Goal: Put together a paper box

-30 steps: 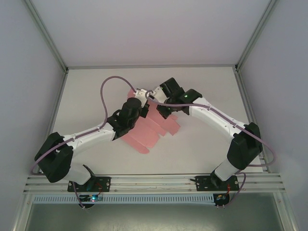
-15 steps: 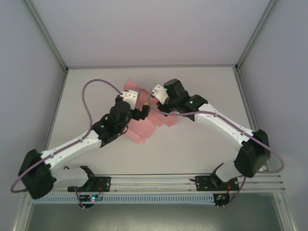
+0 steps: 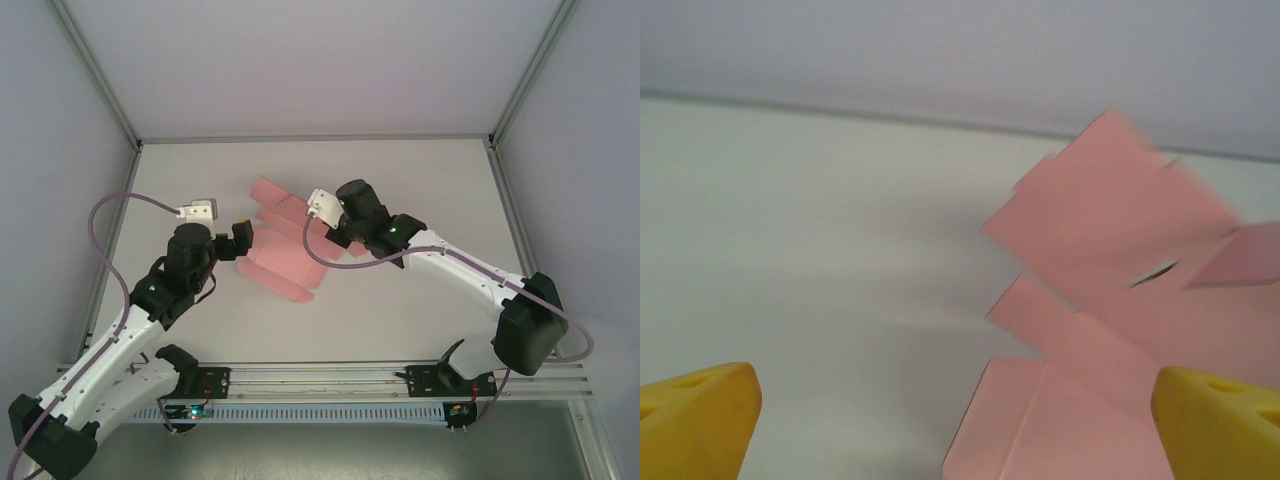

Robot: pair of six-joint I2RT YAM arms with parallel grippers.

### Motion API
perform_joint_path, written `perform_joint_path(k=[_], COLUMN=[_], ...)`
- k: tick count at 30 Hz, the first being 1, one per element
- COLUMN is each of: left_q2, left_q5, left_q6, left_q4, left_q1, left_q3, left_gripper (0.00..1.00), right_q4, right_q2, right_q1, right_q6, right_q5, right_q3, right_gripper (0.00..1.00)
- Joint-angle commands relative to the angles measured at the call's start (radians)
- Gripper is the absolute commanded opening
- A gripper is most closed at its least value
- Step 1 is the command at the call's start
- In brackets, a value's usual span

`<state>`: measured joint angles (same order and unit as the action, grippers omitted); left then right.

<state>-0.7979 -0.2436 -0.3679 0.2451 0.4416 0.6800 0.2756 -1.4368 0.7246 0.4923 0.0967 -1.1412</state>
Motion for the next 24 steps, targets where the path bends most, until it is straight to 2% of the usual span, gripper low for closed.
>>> perform_joint_path(k=[1,4,6,10,14,19,24], left_q2=[-0.004,-0.026,-0.054,-0.113,-0.160,-0.259,-0.310], left_q5=[0.187,0.368,0.432,0.451,0.543,0.586,0.766], left_q6=[-0.025,0.013,0.021,0.053,0.121,0.150,0.232], left_q4=[0.004,-0.069,-0.098,-0.098,-0.145,-0.136,-0.147], left_q1=[-0.054,-0.123,-0.159,-0.191,-0.219,-0.283,-0.328], left_q3=[-0.052,-0.072,-0.066,-0.029,-0.020,0.033,0.055], left_gripper=[1.00,1.00,1.00,1.00,1.00,0.99,0.89], right_q4=[-0.032,-0.003,0.002,0.009,0.020,0.050,0.054], right_q2=[0.056,0.074,0.081,0.083,0.099,0.122,0.128], right_q1=[0.003,-0.003,-0.004,-0.008,-0.016,-0.023,-0.042], right_q6=[0.036,0.066,0.073,0.054,0.082,0.106,0.095], right_q5=[-0.059,-0.125,-0.151,-0.191,-0.284,-0.370,-0.399], right_q3=[0.009,0.007,0.012,0.009,0.018,0.012,0.006], right_gripper=[0.00,0.00,0.00,0.00,0.00,0.00,0.00])
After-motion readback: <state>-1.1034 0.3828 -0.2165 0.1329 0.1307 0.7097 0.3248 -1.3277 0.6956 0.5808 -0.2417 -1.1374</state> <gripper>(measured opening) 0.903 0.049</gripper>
